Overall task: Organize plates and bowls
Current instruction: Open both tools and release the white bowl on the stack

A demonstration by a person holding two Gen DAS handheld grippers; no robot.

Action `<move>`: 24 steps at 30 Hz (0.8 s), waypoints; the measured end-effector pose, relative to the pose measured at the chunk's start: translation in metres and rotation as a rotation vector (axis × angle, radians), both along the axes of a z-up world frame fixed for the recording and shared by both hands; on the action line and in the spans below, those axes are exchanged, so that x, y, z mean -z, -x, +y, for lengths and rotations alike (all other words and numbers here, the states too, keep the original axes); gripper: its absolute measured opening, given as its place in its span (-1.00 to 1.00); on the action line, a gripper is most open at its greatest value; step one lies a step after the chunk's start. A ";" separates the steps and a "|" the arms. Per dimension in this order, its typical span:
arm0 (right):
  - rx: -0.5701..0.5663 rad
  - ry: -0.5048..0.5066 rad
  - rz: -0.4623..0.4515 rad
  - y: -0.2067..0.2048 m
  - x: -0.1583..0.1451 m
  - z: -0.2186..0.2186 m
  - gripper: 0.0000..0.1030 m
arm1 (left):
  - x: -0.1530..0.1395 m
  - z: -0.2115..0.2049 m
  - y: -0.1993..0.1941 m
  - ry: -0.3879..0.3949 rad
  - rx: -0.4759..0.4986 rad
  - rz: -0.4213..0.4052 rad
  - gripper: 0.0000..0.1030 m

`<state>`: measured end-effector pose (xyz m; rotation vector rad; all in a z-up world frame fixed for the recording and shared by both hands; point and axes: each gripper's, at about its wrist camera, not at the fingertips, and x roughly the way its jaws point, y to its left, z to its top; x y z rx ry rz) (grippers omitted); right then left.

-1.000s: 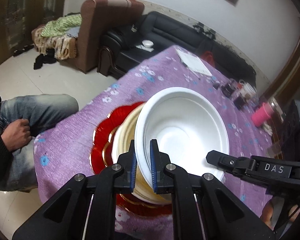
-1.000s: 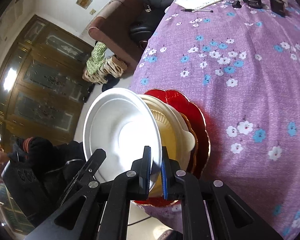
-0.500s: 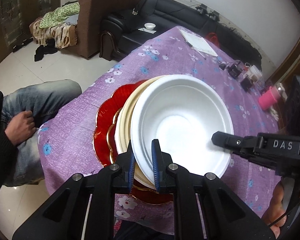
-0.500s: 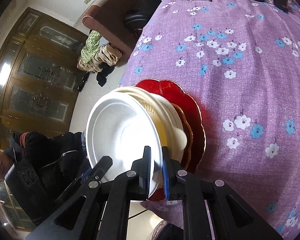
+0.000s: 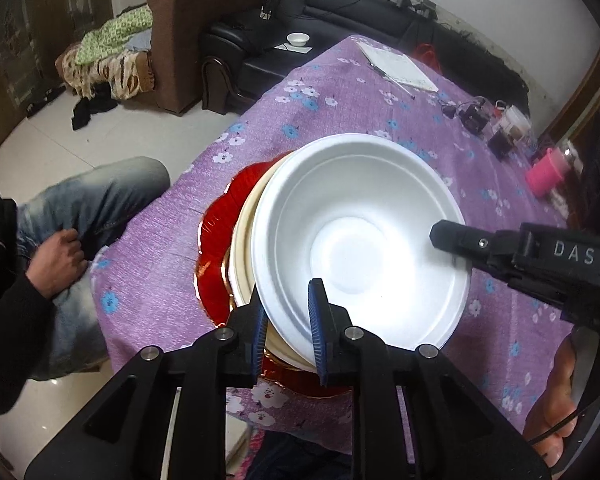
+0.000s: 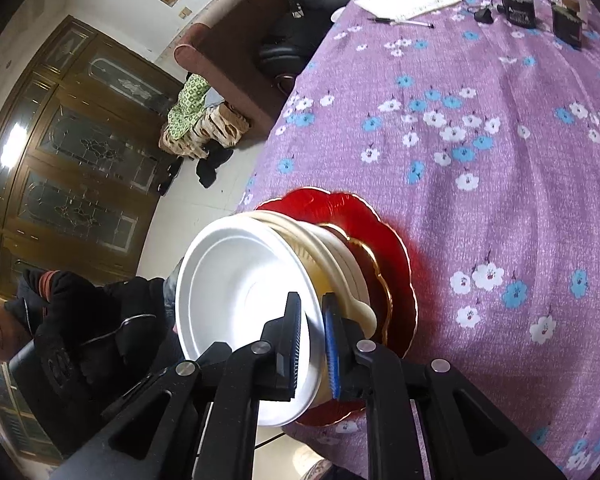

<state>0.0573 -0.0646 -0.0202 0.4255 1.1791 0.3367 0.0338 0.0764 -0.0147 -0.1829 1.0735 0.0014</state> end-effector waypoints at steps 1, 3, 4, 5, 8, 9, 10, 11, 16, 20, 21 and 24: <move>-0.002 -0.004 -0.005 0.000 -0.001 0.000 -0.70 | -0.001 -0.001 0.000 -0.020 0.002 0.001 -0.66; -0.001 -0.011 -0.008 0.000 -0.001 0.000 -0.69 | -0.004 -0.002 0.000 -0.067 0.004 0.011 -0.64; 0.004 -0.019 -0.011 -0.001 -0.002 -0.002 -0.64 | -0.005 -0.001 -0.001 -0.078 0.003 0.012 -0.62; 0.006 -0.020 -0.015 0.000 -0.002 -0.002 -0.63 | -0.006 0.000 -0.001 -0.077 0.003 0.011 -0.48; 0.009 -0.015 -0.025 -0.002 -0.002 -0.001 -0.62 | -0.007 0.003 -0.001 -0.082 -0.003 0.003 -0.22; 0.008 -0.016 -0.027 -0.001 -0.003 -0.001 -0.62 | -0.006 0.004 -0.002 -0.086 -0.006 0.008 -0.22; 0.008 -0.017 -0.033 0.000 -0.003 -0.001 -0.62 | -0.005 0.005 -0.002 -0.083 -0.008 0.012 -0.22; 0.010 -0.018 -0.047 0.001 -0.005 0.000 -0.62 | -0.005 0.007 -0.002 -0.081 -0.011 0.012 -0.22; -0.074 -0.097 -0.035 0.006 -0.004 0.011 -0.62 | -0.012 0.011 0.002 -0.091 -0.027 -0.009 -0.22; -0.179 -0.181 -0.009 0.017 -0.005 0.024 -0.60 | -0.020 0.022 0.007 -0.084 -0.047 -0.033 -0.22; -0.196 -0.201 0.003 0.020 -0.004 0.027 -0.58 | -0.023 0.026 0.009 -0.076 -0.055 -0.041 -0.22; -0.238 -0.262 0.030 0.029 -0.003 0.035 -0.57 | -0.031 0.039 0.014 -0.076 -0.087 -0.068 -0.22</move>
